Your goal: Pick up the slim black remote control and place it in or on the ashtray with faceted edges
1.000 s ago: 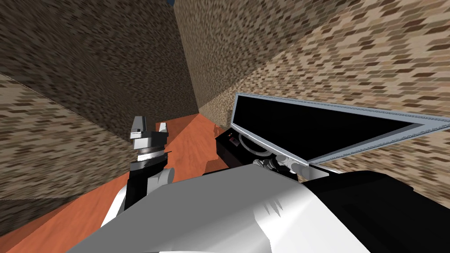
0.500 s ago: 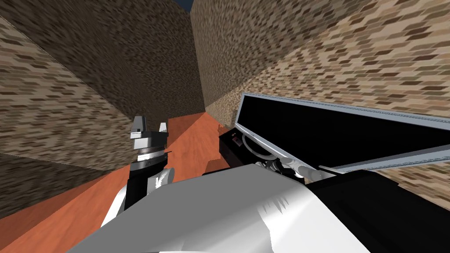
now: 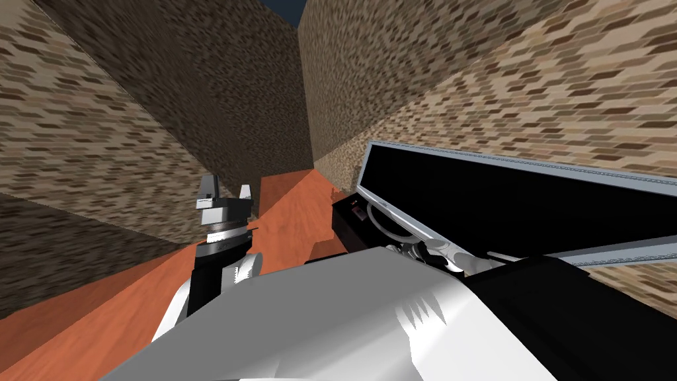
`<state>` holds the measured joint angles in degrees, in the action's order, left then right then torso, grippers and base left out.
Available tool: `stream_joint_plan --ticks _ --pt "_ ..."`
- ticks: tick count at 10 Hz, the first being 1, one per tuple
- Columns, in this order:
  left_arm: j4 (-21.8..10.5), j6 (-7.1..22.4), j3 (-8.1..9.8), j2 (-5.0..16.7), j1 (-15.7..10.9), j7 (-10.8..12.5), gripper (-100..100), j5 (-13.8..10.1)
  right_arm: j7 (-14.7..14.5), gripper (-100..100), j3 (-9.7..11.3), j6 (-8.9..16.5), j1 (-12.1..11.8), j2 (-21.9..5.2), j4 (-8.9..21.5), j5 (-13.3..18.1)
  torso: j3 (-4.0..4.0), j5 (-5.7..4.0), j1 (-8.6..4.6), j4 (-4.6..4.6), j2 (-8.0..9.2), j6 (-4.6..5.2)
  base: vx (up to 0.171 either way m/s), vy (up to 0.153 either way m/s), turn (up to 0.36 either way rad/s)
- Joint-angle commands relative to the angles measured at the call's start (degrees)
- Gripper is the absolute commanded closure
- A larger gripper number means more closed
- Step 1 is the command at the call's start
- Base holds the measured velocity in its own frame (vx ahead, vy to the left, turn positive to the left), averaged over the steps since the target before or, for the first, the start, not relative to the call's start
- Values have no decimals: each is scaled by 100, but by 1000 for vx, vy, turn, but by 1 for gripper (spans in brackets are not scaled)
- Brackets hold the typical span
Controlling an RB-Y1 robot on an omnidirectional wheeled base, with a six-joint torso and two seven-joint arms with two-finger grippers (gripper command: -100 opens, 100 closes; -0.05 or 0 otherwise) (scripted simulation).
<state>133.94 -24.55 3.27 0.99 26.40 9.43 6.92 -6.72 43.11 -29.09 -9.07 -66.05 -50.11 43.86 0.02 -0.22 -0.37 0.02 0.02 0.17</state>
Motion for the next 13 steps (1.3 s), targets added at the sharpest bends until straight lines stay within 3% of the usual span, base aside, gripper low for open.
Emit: stream_joint_plan --ticks 1,2,5,6,8,9,12,13 --pt "0 0 0 0 0 0 0 0 -10 -100 0 4 -12 -4 -1 -177 0 0 0 0 0 0 -11 -3 -31" --pt "0 0 0 0 0 0 0 0 -139 -100 117 233 -260 -234 -289 -401 -5 0 2 -2 -9 -1 -68 -17 441" --pt "0 0 0 0 0 0 0 0 -139 -100 117 233 -260 -234 -305 -791 0 0 1 0 0 2 -41 -8 40" --pt "0 0 0 0 0 0 0 0 -267 -100 233 462 -508 -464 -589 -1021 -5 0 3 -2 -9 0 -69 -2 304" --pt "0 0 0 0 -1 0 0 0 -267 -100 233 462 -508 -464 -609 -1368 5 0 -2 2 9 -4 -62 -15 154" --pt "0 0 0 0 0 0 0 0 -396 -100 350 692 -756 -693 -904 -1541 0 -1 -2 0 0 1 -80 2 332" --pt "0 0 0 0 0 0 0 0 -396 -100 350 692 -756 -693 -914 -2017 0 -1 -2 0 -1 2 -41 -5 64" --pt "0 0 0 0 1 0 0 0 -524 -100 467 921 -1005 -923 -1206 -2226 -6 -1 -1 -2 -11 1 -61 0 374"
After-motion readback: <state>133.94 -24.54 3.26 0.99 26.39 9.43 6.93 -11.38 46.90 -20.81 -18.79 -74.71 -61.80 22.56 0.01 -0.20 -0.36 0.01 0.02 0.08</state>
